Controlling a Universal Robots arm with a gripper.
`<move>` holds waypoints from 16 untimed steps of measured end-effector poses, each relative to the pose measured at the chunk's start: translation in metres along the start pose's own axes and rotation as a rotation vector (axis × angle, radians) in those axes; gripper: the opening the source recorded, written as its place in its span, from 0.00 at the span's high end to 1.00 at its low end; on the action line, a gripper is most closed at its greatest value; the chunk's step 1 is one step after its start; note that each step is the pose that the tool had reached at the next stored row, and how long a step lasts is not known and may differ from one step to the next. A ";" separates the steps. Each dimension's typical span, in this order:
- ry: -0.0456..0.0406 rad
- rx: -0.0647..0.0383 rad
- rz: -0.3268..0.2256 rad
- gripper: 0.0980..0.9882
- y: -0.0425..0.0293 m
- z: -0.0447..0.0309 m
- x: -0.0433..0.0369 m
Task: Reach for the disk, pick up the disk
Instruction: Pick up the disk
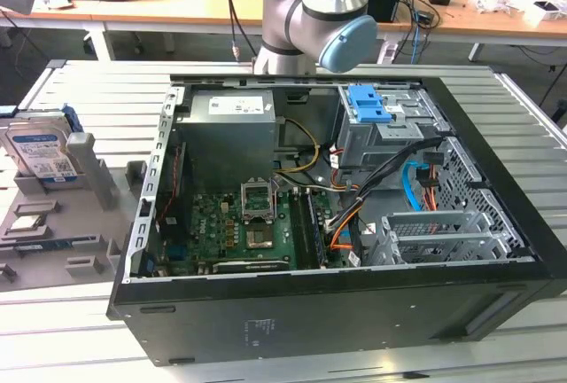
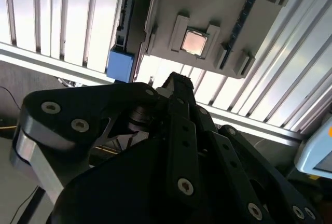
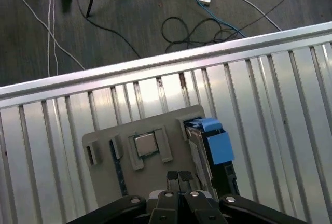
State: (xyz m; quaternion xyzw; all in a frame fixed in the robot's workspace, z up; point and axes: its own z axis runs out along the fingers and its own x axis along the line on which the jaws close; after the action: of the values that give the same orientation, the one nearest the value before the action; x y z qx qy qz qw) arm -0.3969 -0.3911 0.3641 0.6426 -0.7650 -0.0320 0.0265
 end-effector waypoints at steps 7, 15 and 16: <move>0.0113 0.000 -0.136 0.99 0.0000 0.0000 0.0000; 0.0243 0.000 -0.292 0.99 0.0000 0.0001 0.0000; 0.0254 0.000 -0.305 0.99 0.0000 0.0000 0.0000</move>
State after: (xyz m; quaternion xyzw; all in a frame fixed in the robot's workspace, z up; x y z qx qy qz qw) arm -0.3970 -0.3910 0.3641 0.7519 -0.6580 -0.0276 0.0311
